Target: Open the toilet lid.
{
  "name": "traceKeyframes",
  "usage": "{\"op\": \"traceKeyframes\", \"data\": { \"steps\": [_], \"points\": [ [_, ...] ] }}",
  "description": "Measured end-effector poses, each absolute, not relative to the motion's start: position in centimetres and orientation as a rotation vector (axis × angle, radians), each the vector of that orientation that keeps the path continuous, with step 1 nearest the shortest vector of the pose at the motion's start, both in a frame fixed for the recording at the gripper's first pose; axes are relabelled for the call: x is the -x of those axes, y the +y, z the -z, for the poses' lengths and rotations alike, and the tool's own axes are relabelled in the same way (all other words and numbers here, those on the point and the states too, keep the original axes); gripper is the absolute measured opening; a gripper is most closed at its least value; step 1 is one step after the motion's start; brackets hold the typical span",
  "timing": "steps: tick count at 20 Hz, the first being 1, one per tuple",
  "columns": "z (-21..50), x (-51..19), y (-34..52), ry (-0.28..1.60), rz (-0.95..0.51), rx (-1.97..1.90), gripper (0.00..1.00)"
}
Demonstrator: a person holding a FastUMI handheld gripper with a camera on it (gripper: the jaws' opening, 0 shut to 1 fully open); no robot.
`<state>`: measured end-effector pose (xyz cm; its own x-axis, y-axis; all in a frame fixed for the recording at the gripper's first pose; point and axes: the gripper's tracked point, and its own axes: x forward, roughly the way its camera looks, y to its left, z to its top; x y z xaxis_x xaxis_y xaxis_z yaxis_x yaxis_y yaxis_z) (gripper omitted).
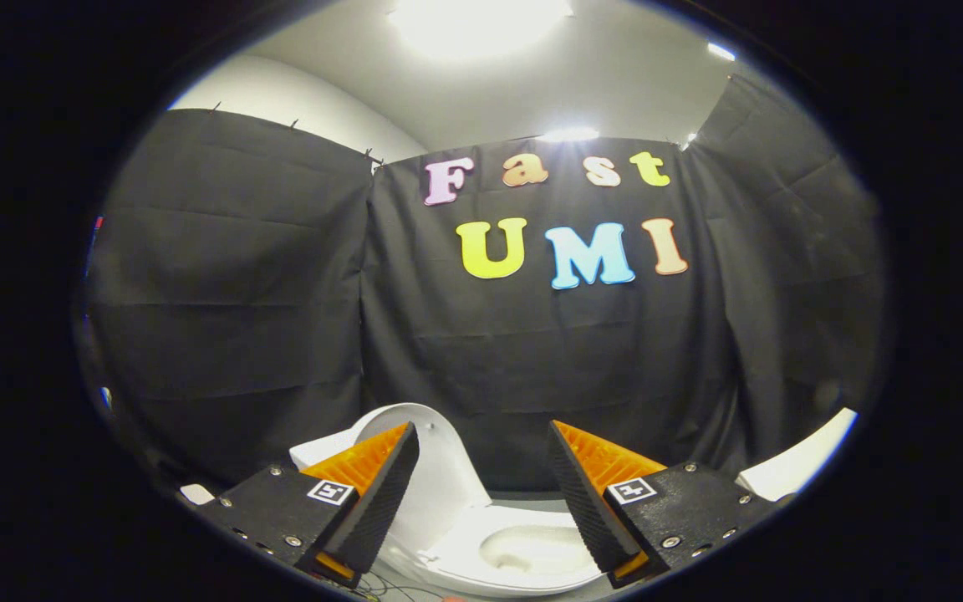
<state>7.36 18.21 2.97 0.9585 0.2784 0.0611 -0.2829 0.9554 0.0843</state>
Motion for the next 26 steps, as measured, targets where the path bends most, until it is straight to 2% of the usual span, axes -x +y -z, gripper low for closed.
{"op": "traceKeyframes", "data": {
  "steps": [6, 12, 15, 19, 26],
  "points": [
    [-1.3, -5.3, 13.1, -0.032, -0.304, -0.104, 0.95],
    [1.7, -2.8, 8.0, 0.057, -0.213, -0.146, 0.95],
    [0.4, -1.6, 6.6, 0.028, -0.181, -0.219, 0.95],
    [2.4, -0.9, 2.7, 0.027, -0.076, -0.088, 0.95],
    [5.3, -0.8, 0.7, 0.086, -0.040, -0.104, 0.95]
  ]
}}
